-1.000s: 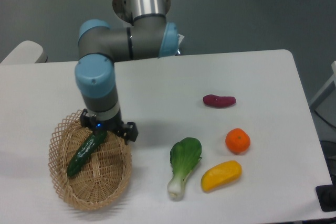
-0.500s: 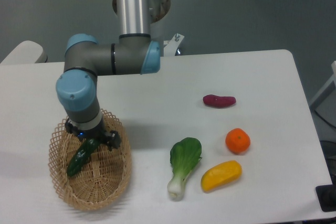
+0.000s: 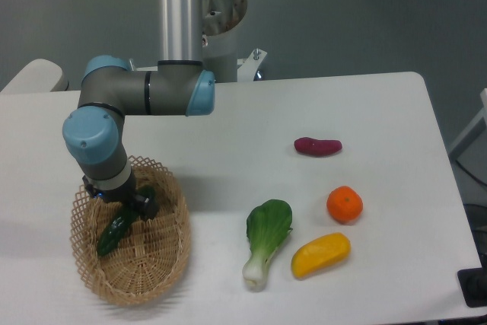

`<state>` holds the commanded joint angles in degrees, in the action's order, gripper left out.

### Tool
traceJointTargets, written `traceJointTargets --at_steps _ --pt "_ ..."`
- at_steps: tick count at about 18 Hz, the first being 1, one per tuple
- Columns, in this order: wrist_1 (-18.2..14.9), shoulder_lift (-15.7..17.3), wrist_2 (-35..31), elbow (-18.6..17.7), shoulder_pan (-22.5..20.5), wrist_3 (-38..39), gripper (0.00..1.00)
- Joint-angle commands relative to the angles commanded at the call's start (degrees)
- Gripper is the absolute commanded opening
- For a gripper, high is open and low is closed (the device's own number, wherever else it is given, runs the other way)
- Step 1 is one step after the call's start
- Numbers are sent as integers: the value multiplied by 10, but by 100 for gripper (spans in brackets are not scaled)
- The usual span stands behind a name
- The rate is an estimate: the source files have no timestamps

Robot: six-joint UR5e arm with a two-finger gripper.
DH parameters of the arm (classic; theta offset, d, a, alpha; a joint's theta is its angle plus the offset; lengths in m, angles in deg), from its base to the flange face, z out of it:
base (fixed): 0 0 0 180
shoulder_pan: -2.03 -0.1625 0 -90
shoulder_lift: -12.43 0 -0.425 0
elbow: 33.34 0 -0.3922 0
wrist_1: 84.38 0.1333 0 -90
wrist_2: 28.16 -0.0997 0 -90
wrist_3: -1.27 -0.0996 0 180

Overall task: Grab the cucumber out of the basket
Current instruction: 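Lower the gripper and close it around the green cucumber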

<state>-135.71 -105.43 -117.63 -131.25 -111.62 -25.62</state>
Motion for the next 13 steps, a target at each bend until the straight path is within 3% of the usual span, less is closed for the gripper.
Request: traceJointTargets --at_steps 5,8,10,13 --pt "2 -5 0 2 1 1 100" --pt "2 -6 -7 3 1 1 78" --pt "2 -6 -7 4 3 0 56" --pt "2 -6 -7 5 3 -1 36"
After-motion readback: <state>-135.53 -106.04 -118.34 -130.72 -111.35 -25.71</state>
